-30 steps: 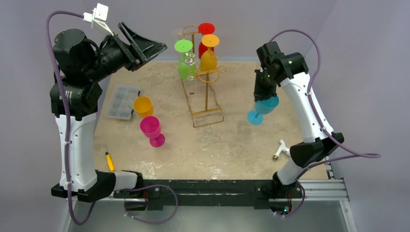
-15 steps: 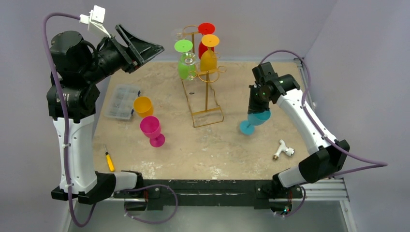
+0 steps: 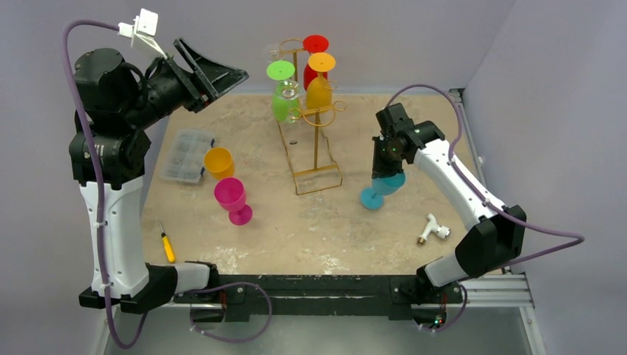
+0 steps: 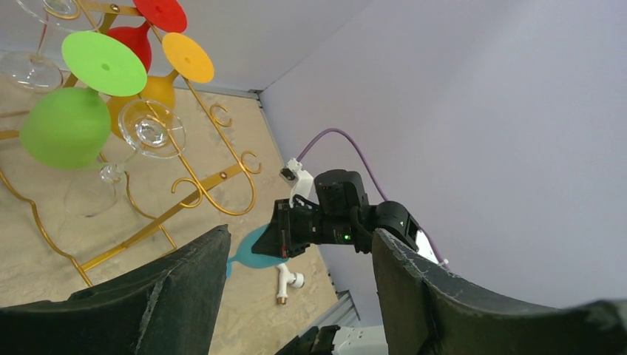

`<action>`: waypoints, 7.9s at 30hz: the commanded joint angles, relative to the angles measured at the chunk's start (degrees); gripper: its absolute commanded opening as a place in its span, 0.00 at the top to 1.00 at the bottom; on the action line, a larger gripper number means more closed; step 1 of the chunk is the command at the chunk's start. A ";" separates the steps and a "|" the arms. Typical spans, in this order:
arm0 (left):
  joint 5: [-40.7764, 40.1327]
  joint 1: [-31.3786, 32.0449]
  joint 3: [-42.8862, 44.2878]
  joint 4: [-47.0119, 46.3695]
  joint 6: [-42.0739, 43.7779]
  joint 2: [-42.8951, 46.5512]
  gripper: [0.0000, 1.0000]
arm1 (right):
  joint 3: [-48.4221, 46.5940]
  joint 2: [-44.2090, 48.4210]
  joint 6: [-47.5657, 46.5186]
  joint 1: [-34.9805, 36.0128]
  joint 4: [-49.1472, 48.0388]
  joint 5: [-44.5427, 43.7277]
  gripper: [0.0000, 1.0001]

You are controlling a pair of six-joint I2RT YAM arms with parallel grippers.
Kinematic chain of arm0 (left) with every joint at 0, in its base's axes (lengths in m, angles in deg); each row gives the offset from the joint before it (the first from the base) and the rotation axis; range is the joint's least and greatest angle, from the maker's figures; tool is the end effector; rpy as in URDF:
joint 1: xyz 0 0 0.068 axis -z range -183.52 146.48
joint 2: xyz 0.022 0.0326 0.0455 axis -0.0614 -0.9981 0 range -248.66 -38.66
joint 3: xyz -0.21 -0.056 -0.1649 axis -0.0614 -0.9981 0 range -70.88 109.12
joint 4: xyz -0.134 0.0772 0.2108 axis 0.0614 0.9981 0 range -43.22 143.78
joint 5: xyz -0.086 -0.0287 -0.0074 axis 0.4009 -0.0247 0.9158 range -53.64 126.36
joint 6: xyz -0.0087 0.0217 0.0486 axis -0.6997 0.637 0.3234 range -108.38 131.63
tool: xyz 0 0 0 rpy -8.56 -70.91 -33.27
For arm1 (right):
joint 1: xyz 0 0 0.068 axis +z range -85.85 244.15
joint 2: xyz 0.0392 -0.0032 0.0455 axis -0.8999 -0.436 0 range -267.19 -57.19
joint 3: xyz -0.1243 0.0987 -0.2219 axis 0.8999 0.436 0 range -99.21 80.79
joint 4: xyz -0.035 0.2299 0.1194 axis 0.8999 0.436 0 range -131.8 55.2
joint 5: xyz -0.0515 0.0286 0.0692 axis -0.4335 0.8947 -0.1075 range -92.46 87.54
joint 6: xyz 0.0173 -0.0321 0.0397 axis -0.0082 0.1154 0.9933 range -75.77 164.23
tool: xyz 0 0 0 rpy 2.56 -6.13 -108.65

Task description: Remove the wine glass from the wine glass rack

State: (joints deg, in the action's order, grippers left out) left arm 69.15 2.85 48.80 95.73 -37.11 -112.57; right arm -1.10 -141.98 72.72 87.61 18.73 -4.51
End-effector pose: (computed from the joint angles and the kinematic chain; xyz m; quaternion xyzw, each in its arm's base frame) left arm 0.1753 -0.0390 0.5789 -0.0710 0.7199 -0.4867 0.4896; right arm 0.2690 0.1153 0.3259 0.0468 0.9720 0.0850 0.2141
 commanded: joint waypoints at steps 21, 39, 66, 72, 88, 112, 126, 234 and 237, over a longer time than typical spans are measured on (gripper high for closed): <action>0.18 -1.19 0.03 -0.92 1.29 1.58 0.32 | -3.14 -2.35 -0.70 0.84 -0.26 1.88 0.57; -0.62 -1.19 0.02 -1.30 0.83 1.30 0.33 | -25.08 -2.44 1.05 0.72 6.12 7.87 0.21; 1.13 -1.27 -0.32 -1.38 1.04 -0.02 0.27 | -25.25 3.92 21.45 -7.47 -23.66 35.00 0.02; 0.23 -1.27 -2.68 -1.41 1.94 0.73 0.28 | -26.60 1.65 26.67 -10.21 -27.18 38.79 0.05; 0.21 -0.89 -25.47 -21.31 -6.06 1.47 0.36 | -40.47 -12.05 33.27 -8.22 -33.44 44.83 0.39; -3.14 2.28 -42.62 -50.81 -19.11 -6.94 0.49 | -54.34 -24.01 27.45 -1.30 -19.07 39.46 0.55; -1.56 3.44 -41.43 -54.61 -22.25 -11.32 0.53 | -51.36 -22.96 28.28 -1.29 -20.18 38.94 0.61; -5.77 3.20 -39.66 -45.22 -37.16 -8.58 1.00 | -44.08 -19.53 28.64 -1.31 -22.06 39.71 0.65; -6.16 3.13 -39.49 -45.48 -37.58 -8.36 1.00 | -44.07 -19.42 28.72 -1.31 -22.04 39.72 0.65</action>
State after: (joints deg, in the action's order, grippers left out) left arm 64.13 6.61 9.19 55.14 -72.91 -123.30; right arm -45.29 -164.78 101.64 86.26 -1.14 34.70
